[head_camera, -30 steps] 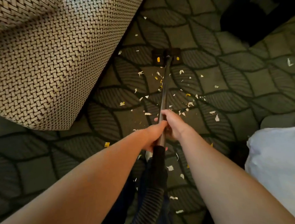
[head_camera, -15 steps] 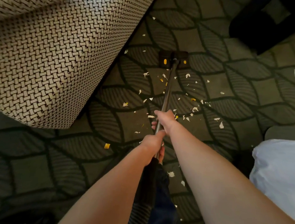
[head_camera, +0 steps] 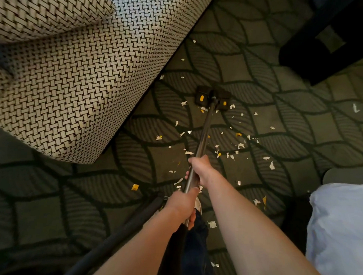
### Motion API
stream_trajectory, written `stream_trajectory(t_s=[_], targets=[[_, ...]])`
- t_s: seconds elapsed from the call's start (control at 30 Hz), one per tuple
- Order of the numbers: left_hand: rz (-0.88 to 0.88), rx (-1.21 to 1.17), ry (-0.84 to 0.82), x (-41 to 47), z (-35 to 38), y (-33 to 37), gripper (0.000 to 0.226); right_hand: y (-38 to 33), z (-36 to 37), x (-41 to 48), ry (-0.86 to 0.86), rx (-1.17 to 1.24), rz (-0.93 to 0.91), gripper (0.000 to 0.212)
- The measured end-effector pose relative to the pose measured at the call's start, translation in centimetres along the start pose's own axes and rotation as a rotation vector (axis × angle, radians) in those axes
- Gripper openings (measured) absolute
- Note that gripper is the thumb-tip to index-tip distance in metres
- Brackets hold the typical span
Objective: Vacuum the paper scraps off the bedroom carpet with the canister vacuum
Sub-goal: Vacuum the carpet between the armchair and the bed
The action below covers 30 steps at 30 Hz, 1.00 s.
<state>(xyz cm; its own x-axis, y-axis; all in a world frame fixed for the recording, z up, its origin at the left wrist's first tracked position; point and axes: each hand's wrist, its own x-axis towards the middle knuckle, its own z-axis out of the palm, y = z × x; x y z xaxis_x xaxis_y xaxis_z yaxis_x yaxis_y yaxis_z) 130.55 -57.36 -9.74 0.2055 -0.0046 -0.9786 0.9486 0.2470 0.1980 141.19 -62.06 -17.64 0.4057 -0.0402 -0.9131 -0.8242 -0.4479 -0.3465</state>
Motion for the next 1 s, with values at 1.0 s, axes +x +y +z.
stream_trajectory(t_s=[1.0], targets=[[0.048,-0.119,0.081,-3.7,9.8,-7.3,0.040,8.8,-7.6,-6.3,-0.168,-0.005,-0.031,0.069]])
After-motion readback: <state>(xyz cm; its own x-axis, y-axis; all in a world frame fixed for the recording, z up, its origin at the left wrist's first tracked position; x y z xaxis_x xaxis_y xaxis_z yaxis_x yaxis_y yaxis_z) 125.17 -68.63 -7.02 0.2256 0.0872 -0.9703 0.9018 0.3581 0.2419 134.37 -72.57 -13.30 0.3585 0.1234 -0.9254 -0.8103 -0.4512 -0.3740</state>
